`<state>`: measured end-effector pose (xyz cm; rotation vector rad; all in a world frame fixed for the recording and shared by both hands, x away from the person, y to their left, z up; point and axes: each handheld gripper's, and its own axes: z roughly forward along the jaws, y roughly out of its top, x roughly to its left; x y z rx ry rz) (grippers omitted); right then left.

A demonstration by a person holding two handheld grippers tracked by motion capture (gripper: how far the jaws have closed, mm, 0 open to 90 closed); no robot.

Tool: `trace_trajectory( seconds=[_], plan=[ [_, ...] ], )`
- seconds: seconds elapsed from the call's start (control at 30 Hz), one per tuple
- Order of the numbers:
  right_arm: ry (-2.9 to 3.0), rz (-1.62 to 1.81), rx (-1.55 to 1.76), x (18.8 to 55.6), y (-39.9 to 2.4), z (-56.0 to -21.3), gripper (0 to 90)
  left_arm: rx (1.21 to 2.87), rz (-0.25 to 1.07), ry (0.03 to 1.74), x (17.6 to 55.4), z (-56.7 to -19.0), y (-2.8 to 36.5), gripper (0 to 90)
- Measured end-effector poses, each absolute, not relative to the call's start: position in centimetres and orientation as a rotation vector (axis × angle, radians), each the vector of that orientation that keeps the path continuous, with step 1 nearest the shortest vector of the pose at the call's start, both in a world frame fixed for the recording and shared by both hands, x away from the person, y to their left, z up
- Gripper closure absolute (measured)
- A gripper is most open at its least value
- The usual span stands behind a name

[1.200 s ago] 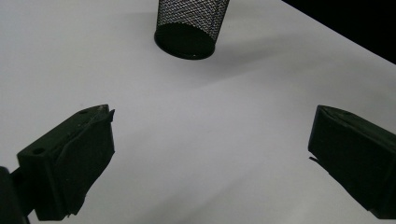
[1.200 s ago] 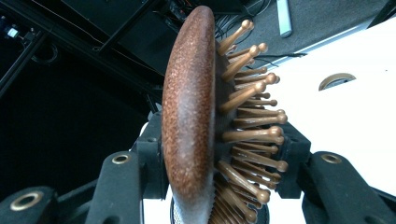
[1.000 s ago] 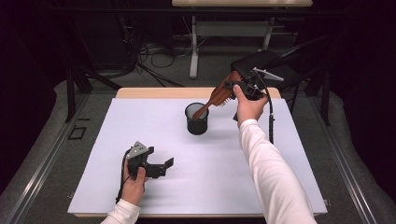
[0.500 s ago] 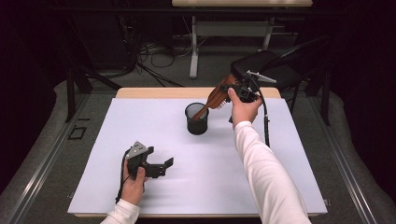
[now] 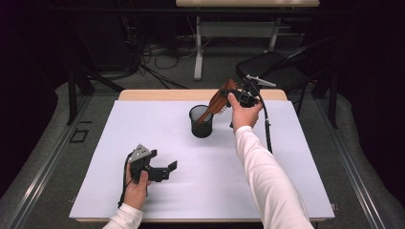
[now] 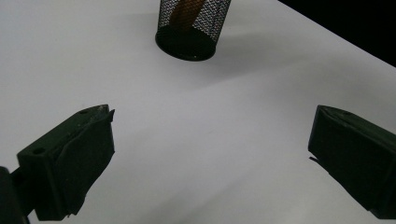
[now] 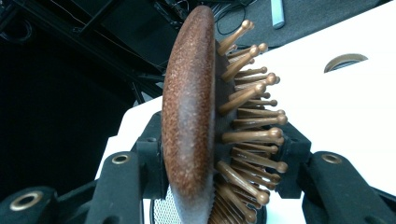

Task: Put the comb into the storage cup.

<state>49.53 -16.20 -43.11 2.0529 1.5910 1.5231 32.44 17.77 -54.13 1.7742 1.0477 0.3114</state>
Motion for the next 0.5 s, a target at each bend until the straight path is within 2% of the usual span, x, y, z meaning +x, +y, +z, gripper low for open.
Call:
trace_trajectory(
  seconds=[0.5],
  plan=[
    [1.577, 1.523, 2.062, 49.9, -16.0, -44.3, 48.4, 1.777, 0.31, 1.047, 32.4, -54.2, 17.8, 0.3]
  ],
)
